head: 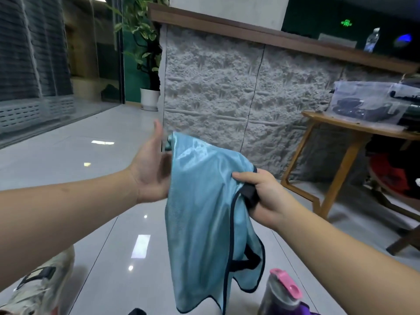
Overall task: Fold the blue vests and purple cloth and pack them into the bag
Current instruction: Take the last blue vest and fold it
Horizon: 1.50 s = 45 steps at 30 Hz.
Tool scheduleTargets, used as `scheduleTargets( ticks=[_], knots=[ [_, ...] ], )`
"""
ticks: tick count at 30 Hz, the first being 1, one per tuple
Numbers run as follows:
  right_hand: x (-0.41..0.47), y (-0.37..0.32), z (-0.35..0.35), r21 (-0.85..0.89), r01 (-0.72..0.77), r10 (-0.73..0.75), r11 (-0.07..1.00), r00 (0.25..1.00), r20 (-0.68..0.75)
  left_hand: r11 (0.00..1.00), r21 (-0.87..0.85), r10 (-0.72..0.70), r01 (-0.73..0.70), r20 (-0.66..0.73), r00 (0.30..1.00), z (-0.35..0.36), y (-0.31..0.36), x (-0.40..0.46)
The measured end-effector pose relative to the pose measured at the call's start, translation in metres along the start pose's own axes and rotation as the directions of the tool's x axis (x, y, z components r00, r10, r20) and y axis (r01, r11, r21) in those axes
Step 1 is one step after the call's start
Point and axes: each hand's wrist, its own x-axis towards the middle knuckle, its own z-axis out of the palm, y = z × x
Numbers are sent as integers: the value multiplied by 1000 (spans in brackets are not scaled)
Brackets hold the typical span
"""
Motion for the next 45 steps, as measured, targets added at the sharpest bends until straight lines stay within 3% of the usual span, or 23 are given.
scheduleTargets(
  ticks=[3,7,10,15,17,21,27,32,35,40,45],
  knots=[
    [4,-2,-2,-32,-62,60,998,996,-66,968,220,-152,125,109,982,-6,-19,-2],
    [11,-5,-9,-108,-248,224,963,954,-198,930,333,-164,158,-10,986,-7,-30,9],
    [7,-7,-14,-16,-332,326,943,933,-154,941,296,-145,165,-86,986,-8,-34,18],
    [10,11,-13,234,-97,127,967,985,-116,948,248,-143,199,-227,963,-9,-35,31],
    [14,19,-9,181,-82,107,980,986,-129,945,250,-155,211,-226,962,-10,-37,34],
    [21,22,-10,-122,-35,5,992,971,-239,938,248,-193,242,-207,959,-12,-34,36],
    [27,14,-19,-113,21,-54,993,954,-296,927,315,-102,201,-302,948,-22,-27,41],
    [26,16,-19,-168,-89,36,982,954,-296,912,387,34,139,-407,913,-23,-33,51],
    [27,16,-20,-192,-140,66,971,936,-347,904,417,71,99,-373,925,-26,-38,54],
    [27,14,-26,-136,-193,137,972,930,-341,829,532,34,173,-355,934,-36,-33,53],
    [31,12,-32,-108,-136,98,985,948,-304,699,700,-82,146,-125,989,-35,-18,39]
  ],
)
